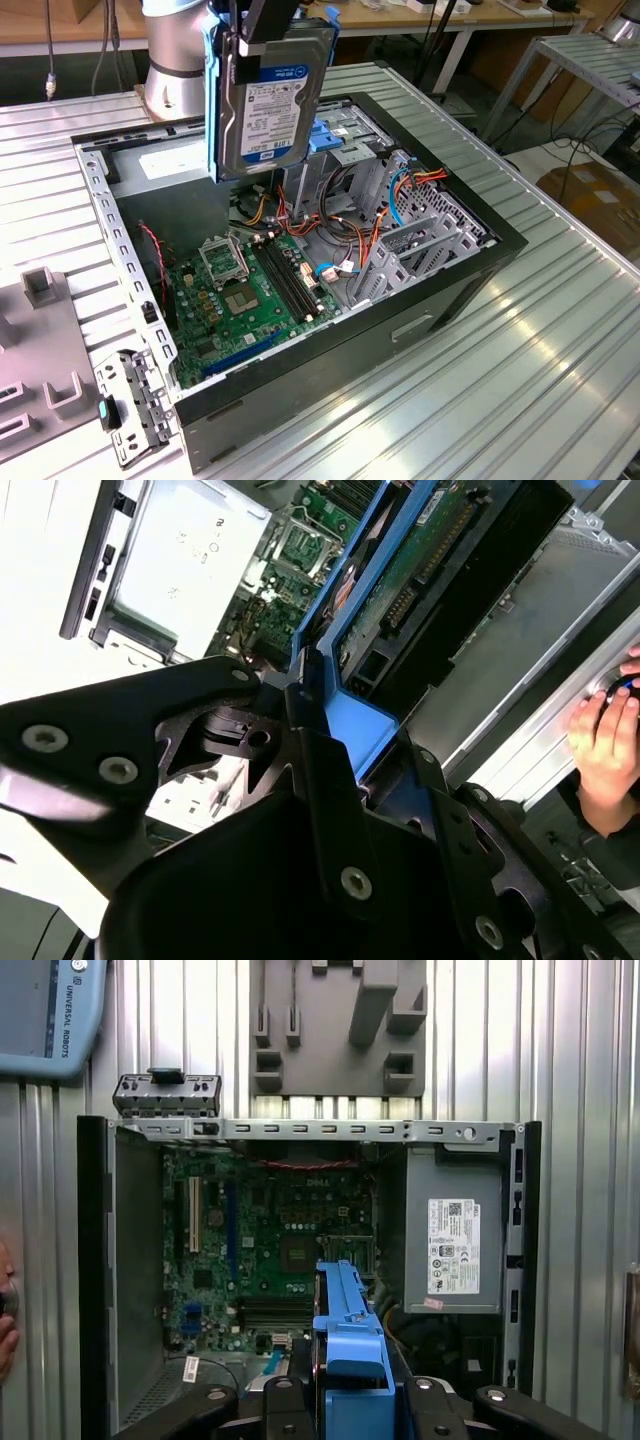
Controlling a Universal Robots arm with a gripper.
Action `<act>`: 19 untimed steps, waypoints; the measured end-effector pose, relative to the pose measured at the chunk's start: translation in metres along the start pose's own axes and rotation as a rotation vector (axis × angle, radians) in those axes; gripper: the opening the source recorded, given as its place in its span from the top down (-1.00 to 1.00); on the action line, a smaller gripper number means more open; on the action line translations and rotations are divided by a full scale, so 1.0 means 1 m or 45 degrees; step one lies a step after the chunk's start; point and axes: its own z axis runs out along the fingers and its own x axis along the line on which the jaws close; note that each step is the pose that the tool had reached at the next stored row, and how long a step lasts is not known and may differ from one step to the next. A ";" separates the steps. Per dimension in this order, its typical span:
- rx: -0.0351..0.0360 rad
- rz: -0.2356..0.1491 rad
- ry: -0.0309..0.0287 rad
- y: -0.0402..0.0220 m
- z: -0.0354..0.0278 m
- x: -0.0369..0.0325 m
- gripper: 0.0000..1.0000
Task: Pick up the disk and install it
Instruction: 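Insert the disk into the insertion slot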
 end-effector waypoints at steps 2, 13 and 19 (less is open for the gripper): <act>0.0001 0.000 0.0001 -0.0002 0.0002 0.0013 0.25; 0.0001 0.001 0.0005 -0.0010 0.0009 0.0239 0.25; 0.0000 0.002 0.0011 -0.0024 0.0016 0.0460 0.25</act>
